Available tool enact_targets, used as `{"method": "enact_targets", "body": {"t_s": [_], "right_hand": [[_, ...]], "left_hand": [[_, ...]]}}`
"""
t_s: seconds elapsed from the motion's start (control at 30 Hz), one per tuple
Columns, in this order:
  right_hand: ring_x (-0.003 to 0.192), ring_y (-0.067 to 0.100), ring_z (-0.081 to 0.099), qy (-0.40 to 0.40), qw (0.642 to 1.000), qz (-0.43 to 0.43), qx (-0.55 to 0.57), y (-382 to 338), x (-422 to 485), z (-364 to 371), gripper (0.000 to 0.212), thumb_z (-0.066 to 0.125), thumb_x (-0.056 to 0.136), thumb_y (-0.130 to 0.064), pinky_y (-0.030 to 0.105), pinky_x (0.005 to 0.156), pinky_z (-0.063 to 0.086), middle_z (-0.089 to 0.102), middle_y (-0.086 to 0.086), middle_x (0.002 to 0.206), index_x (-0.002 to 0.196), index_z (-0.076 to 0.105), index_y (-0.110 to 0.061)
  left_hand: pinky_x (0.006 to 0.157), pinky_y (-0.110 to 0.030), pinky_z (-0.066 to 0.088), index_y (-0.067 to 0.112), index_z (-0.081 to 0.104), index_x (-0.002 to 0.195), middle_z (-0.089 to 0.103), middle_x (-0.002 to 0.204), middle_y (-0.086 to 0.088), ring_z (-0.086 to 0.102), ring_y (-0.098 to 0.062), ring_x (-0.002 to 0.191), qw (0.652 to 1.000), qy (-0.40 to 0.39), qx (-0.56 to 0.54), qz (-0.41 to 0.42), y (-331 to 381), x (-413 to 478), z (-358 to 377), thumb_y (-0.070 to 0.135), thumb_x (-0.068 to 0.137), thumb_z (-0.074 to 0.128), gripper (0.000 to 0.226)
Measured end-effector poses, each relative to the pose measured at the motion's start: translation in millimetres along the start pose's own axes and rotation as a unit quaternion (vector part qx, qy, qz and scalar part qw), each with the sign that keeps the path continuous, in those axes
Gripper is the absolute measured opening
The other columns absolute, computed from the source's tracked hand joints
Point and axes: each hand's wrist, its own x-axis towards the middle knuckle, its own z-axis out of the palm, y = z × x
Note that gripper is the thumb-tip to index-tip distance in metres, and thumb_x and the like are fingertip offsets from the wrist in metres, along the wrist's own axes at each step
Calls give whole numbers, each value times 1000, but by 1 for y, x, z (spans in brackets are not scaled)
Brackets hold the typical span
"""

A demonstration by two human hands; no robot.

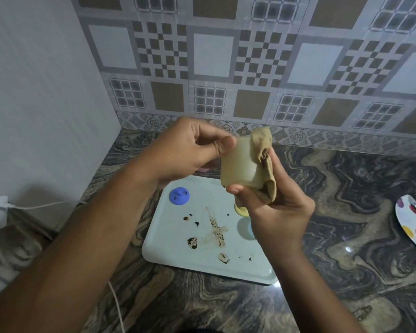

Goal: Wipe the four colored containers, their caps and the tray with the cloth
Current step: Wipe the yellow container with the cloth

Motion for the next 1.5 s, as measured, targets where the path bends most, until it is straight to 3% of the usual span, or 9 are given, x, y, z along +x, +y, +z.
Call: {"method": "enact_targets", "body": {"t_s": [0.3, 0.47, 0.63, 0.77, 0.93, 1.1, 1.23, 1.37, 1.5], "right_hand": [[112, 40, 72, -28, 997, -41, -54, 16, -1, -2, 85, 93, 69, -37, 51, 89, 62, 68, 22, 130, 141, 55, -11], [96, -11, 68, -15, 999, 35, 37, 11, -2, -2, 99, 90, 60, -8, 16, 81, 59, 73, -29, 109, 145, 38, -2], [113, 31, 73, -43, 996, -53, -52, 12, -1, 0, 86, 89, 74, -43, 40, 90, 63, 67, 24, 131, 140, 51, -5], [111, 37, 73, -33, 995, -69, -66, 15, 0, -4, 87, 92, 72, -41, 47, 87, 63, 68, 18, 132, 142, 53, -7], [81, -17, 65, -19, 997, 31, 64, -2, 2, -2, 98, 85, 62, -7, 8, 71, 55, 72, -36, 96, 144, 33, 6], [104, 23, 76, -41, 999, -14, -8, -10, 8, 1, 80, 86, 81, -36, 39, 85, 64, 74, 5, 124, 144, 47, -5], [129, 48, 59, -99, 991, -74, -59, -6, 6, -6, 72, 65, 96, -53, 63, 97, 55, 55, 27, 147, 150, 40, -11], [144, 30, 48, -75, 990, -100, -70, -14, 4, -6, 51, 45, 109, -33, 39, 110, 50, 46, 27, 152, 145, 44, 3], [114, 44, 70, -42, 985, -147, -78, -11, 6, -2, 40, 66, 101, -18, 47, 77, 64, 54, 19, 147, 135, 56, 2]], "left_hand": [[82, -46, 61, 32, 79, 94, 78, 93, -3, 74, -22, 92, 998, 31, 44, 19, -1, 0, 7, 59, 74, 69, 35], [91, -47, 58, 25, 77, 91, 78, 97, -3, 74, -23, 97, 999, 18, -33, -15, -7, -1, 4, 38, 76, 69, 22], [77, -46, 62, 24, 78, 85, 77, 85, -8, 74, -30, 86, 999, 27, 22, 14, 6, 1, 5, 43, 73, 73, 22], [73, -32, 62, 30, 79, 90, 78, 87, 4, 75, -15, 85, 998, 22, 53, 33, 5, 2, 10, 53, 76, 72, 28], [90, -48, 58, 24, 77, 99, 77, 101, -7, 73, -22, 96, 999, 0, -44, -13, 1, 0, 8, 42, 77, 71, 29], [81, -68, 54, 28, 78, 89, 73, 98, -22, 65, -52, 96, 999, 32, -32, 4, 8, 4, 8, 48, 70, 76, 27], [91, -59, 55, 26, 79, 84, 76, 97, -11, 70, -38, 99, 998, 23, -46, -20, 10, 6, 0, 43, 68, 76, 23], [96, -65, 49, 18, 76, 89, 74, 95, -8, 68, -30, 91, 991, 12, -110, -76, 8, 5, -2, 34, 73, 73, 23], [96, -65, 47, 15, 74, 89, 73, 92, -8, 68, -29, 90, 988, 16, -128, -79, 9, 4, 3, 31, 74, 70, 22]]}}
